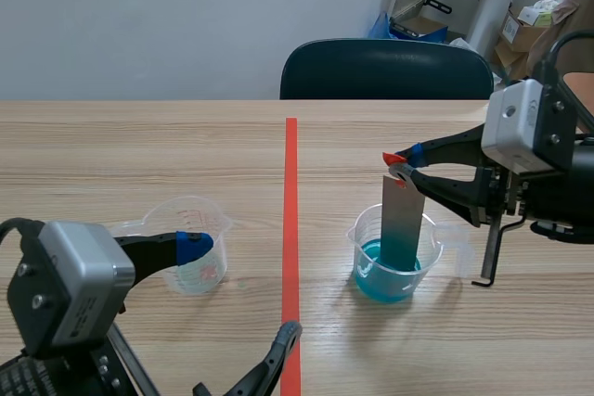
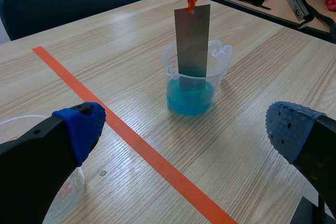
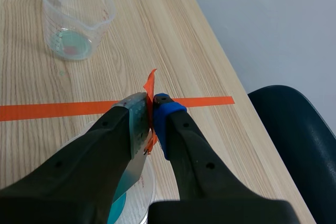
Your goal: Do the redox reaction experiment
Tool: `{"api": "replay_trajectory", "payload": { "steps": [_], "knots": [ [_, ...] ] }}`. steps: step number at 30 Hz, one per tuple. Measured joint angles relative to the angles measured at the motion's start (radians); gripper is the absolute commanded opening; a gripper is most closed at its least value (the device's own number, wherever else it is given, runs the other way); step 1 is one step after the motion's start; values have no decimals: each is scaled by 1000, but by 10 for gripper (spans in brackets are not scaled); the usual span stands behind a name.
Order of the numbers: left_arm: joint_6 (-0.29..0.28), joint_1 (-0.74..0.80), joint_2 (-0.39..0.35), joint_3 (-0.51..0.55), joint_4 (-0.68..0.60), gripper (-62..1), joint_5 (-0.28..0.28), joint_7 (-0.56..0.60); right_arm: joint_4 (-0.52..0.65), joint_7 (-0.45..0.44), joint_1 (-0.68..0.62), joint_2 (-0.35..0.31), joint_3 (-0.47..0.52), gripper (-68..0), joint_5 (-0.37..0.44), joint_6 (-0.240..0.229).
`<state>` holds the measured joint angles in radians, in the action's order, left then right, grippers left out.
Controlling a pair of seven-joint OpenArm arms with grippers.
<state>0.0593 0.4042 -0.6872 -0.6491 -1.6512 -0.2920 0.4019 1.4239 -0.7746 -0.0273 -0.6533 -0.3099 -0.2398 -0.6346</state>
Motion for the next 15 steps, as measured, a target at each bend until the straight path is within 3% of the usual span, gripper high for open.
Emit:
{"api": "replay_trajectory", "payload": {
  "steps": [15],
  "knots": [
    [0,0,0,0,0,14,0,0,0,-11,0,0,0,-667,-5,-1]
  ]
}}
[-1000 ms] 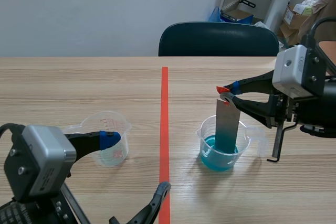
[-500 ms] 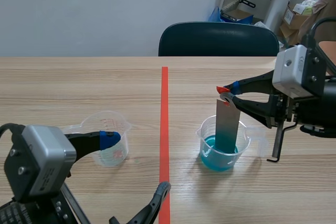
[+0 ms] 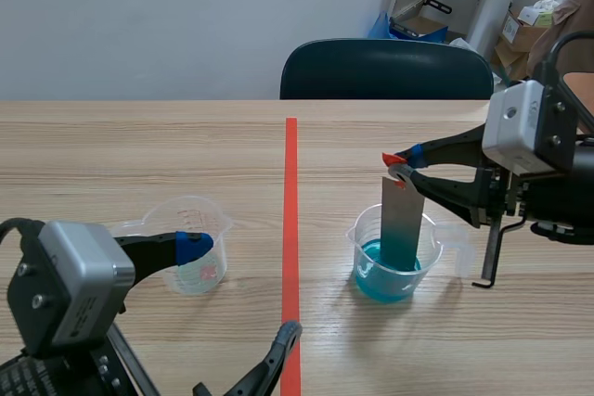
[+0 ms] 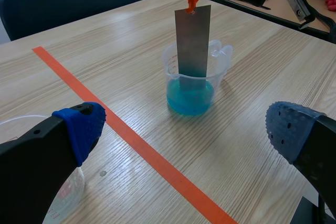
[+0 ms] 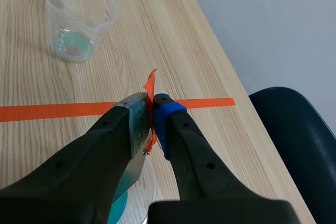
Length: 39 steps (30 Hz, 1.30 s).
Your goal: Do the redox reaction experiment
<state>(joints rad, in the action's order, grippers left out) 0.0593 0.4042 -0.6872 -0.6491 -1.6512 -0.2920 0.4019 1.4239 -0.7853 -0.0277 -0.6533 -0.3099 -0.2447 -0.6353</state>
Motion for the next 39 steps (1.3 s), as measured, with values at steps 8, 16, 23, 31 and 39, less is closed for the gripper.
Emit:
{"api": "replay_trajectory", "payload": {
  "steps": [8,16,23,31,39],
  "knots": [
    [0,0,0,0,0,14,0,0,0,-25,0,0,0,-667,-10,-19],
    [0,0,0,0,0,14,0,0,43,-23,-1,0,4,-667,-10,-64],
    [0,0,0,0,0,14,0,0,106,-23,-1,0,63,-667,-9,-105],
    [0,0,0,0,0,14,0,0,172,-22,-3,-1,119,-667,-6,-104],
    [0,0,0,0,0,14,0,0,189,-21,-4,-1,132,-667,-6,-104]
  ]
}}
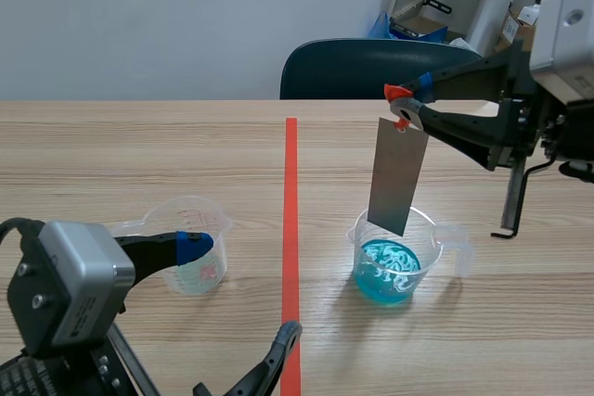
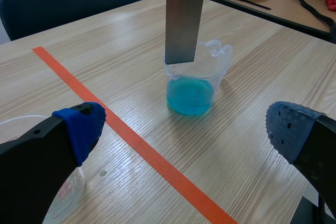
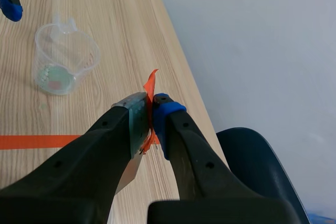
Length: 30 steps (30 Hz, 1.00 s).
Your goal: Do the redox reaction experiment
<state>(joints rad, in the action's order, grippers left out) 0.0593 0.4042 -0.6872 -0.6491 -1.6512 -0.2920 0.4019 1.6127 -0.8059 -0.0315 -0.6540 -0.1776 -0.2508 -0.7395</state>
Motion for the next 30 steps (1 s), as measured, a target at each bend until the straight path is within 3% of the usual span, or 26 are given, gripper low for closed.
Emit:
{"api": "replay_trajectory", "payload": {
  "steps": [11,24,30],
  "knots": [
    [0,0,0,0,0,14,0,0,113,2,-79,-106,1,-667,105,0],
    [0,0,0,0,0,14,0,0,224,5,-117,-151,99,-667,202,0],
    [0,0,0,0,0,14,0,0,257,68,-117,-211,99,-667,294,0]
  ]
}}
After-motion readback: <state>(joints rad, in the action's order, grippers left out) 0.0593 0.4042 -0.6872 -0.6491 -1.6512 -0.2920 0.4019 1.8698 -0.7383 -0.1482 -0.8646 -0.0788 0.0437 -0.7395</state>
